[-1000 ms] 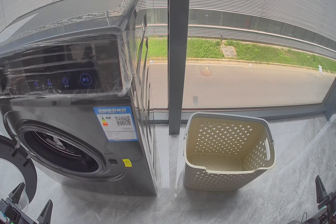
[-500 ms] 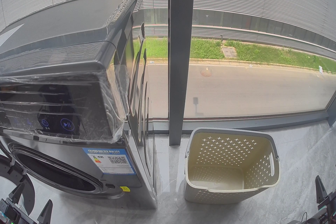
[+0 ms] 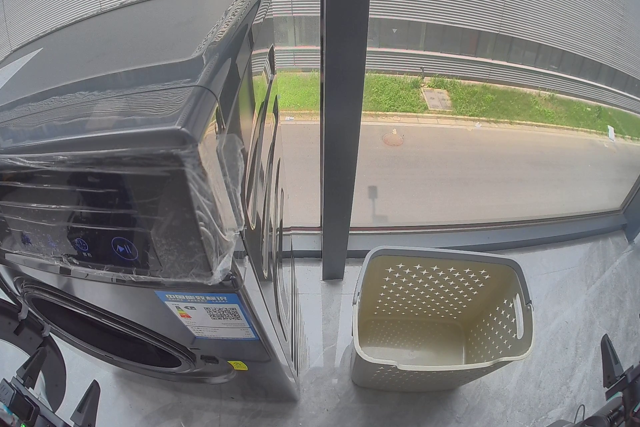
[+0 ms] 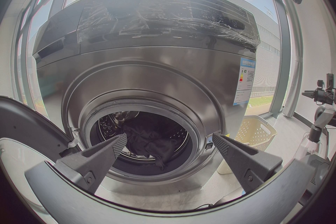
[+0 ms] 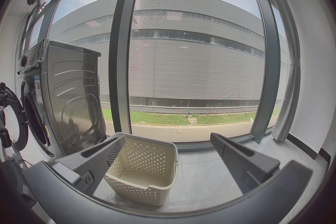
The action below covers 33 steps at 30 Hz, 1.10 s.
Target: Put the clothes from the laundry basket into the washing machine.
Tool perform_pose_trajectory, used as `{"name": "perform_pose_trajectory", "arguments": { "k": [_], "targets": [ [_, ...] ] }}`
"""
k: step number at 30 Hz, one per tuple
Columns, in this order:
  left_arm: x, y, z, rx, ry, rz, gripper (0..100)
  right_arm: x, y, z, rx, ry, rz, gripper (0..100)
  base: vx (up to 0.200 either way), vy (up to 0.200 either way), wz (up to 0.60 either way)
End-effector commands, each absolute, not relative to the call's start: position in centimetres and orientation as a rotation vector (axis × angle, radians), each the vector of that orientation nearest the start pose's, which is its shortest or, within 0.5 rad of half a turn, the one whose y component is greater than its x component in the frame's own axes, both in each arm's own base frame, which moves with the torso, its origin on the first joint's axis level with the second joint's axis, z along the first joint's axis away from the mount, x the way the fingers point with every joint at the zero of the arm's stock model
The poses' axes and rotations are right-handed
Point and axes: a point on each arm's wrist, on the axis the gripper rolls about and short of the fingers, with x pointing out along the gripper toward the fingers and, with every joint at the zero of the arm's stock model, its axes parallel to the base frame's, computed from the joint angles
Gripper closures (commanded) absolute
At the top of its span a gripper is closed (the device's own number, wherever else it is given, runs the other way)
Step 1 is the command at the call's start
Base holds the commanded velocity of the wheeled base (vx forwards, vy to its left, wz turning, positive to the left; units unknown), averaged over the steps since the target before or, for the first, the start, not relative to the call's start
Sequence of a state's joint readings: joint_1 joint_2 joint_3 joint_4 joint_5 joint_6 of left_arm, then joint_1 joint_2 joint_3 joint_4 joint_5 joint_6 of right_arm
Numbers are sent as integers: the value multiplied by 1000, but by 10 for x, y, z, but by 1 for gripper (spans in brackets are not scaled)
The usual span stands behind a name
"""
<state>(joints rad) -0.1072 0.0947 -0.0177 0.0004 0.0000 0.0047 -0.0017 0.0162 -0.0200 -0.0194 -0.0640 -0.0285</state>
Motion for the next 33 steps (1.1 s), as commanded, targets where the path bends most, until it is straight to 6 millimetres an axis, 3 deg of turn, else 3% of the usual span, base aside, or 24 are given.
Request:
{"name": "perform_pose_trajectory", "arguments": {
  "k": [1, 33],
  "targets": [
    [-15, 2, 77, 10, 96, -109, 0, -24, -1, 83, -28, -39, -67, 0, -200, 0, 0],
    [-15, 2, 78, 10, 96, -109, 0, -24, -1, 83, -25, -37, -66, 0, -200, 0, 0]
  ]
}}
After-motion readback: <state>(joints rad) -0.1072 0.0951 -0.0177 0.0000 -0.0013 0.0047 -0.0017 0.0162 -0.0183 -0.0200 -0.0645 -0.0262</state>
